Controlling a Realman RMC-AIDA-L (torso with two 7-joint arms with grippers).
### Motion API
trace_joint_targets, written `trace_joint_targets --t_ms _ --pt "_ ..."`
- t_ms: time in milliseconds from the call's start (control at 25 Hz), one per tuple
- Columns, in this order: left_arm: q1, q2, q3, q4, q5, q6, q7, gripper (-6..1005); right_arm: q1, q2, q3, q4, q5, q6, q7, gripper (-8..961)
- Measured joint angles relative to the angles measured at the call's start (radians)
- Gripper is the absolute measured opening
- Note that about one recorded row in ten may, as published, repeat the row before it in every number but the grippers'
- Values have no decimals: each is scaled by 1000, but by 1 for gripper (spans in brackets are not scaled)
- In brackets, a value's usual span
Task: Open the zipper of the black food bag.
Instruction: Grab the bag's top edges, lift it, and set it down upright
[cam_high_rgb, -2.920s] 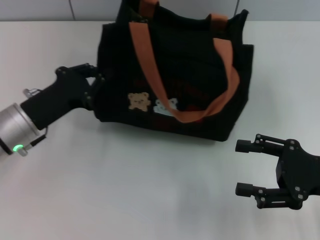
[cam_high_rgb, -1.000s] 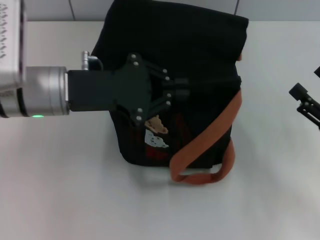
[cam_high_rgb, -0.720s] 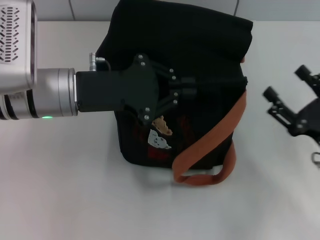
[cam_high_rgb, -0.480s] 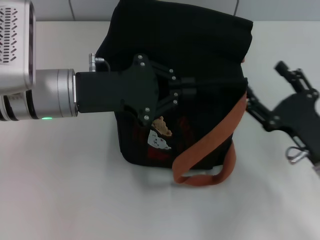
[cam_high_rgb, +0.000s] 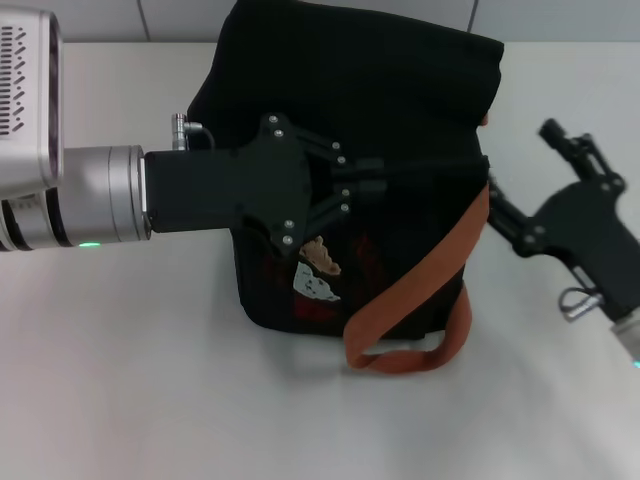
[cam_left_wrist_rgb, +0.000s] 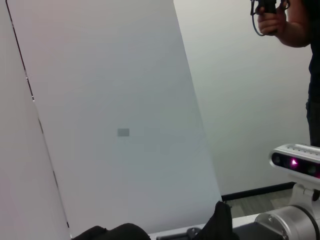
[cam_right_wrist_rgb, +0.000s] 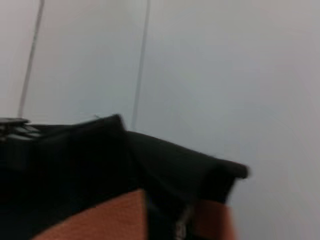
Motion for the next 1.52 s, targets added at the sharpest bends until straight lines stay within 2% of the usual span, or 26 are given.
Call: trace_joint_targets --t_ms 160,400,840,1040,1520 --pt "1 0 1 -5 -5 7 7 88 21 2 -22 34 -3 33 -23 827" --pt "1 2 7 -24 -22 27 10 88 -10 -3 9 29 2 26 -25 827" --pt "11 2 8 -26 -29 31 10 88 -7 1 21 20 3 28 -47 827" --pt "12 0 14 -34 -37 32 22 88 18 1 -5 69 -29 21 -87 827" --pt "21 2 18 -59 -51 36 49 88 -29 0 25 39 -34 -17 -126 824"
